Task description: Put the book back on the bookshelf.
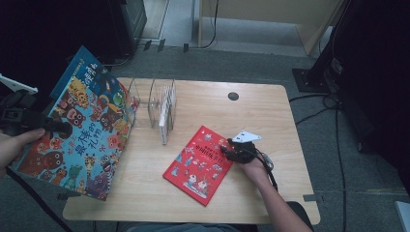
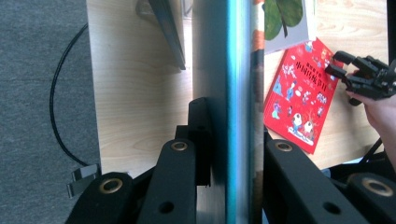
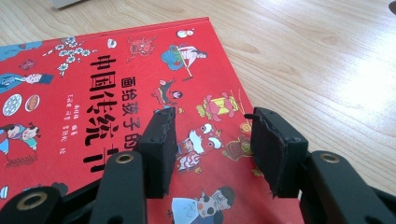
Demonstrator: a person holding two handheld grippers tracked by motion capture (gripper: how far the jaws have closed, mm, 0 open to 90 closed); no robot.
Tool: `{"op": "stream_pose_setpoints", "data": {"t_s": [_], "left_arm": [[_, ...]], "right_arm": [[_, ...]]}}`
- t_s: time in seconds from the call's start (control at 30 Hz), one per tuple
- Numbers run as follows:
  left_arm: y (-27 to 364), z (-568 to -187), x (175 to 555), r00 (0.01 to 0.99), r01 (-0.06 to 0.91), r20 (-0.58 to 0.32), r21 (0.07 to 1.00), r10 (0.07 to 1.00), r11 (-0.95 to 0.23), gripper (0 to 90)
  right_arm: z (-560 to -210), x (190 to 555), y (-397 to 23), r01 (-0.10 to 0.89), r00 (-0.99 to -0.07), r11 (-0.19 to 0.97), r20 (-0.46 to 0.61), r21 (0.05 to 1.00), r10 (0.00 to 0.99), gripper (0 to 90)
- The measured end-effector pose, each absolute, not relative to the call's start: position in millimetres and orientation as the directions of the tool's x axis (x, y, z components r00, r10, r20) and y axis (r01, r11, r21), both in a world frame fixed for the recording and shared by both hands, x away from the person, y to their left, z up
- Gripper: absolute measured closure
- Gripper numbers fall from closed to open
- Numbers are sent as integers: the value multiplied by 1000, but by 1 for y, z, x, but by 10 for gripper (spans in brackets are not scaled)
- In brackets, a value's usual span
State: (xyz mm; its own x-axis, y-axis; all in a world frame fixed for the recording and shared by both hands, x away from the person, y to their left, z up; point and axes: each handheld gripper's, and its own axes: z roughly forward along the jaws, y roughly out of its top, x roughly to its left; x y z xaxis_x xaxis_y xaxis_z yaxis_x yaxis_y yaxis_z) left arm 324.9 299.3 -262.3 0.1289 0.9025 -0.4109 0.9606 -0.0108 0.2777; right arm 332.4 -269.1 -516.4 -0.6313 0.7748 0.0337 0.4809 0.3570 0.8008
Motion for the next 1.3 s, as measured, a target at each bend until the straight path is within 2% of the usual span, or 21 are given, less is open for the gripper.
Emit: {"op": "stream_pose_setpoints", "data": {"t_s": [0.4,0.73,1.3], "left_arm": [[301,-255,349,89,951,-408,306,909,44,806],[288,-256,382,99,937,-407,346,908,53,806],[266,-273,424,101,930,-342,367,934,34,809]], "right_arm": [[-516,333,-269,480,-634,360,32,800,773,514],[-516,333,-268,478,-636,360,33,801,771,516],[-517,333,-268,472,-639,359,32,805,769,520]]}}
